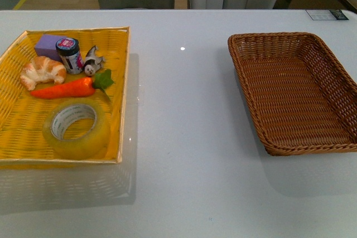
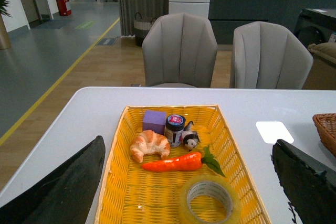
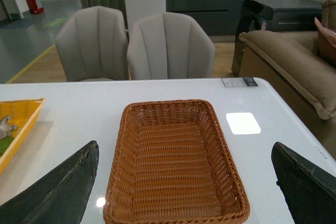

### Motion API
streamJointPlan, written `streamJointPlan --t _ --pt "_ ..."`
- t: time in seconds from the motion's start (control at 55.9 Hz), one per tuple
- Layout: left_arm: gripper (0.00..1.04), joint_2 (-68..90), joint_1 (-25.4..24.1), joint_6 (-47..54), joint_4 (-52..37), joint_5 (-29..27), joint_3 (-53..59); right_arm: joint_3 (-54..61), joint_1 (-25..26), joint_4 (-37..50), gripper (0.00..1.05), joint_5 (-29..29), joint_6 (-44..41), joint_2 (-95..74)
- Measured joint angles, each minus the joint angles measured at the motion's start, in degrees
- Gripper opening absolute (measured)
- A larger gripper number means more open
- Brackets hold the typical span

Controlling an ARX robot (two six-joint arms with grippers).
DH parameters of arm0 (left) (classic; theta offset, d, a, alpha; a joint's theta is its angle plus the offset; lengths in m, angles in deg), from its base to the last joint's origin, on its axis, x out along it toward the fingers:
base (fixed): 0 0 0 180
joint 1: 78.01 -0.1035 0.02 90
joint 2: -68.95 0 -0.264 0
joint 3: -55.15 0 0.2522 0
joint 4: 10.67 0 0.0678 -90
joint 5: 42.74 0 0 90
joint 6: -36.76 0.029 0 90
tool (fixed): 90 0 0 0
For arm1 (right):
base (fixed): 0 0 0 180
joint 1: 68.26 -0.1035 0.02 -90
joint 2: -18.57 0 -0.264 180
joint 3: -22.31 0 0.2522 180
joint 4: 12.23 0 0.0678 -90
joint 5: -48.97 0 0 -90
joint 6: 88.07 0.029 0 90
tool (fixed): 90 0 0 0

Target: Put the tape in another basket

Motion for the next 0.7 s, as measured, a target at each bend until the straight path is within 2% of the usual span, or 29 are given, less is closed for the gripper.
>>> streamJointPlan --t 0.626,0.662,0.697 --pt "0.96 0.0 0.0 0.0 0.0 0.0 0.0 0.0 0.0 0.0 0.96 0.0 0.0 0.0" --pt "0.96 1.7 0.2 -3.3 4.2 -1.6 -1.5 0.0 0.0 0.0 0.96 0.0 0.0 0.0" --pt "0.96 8.7 0.1 -10.0 12.0 -1.7 -5.6 0.0 0.0 0.0 0.96 0.0 0.0 0.0"
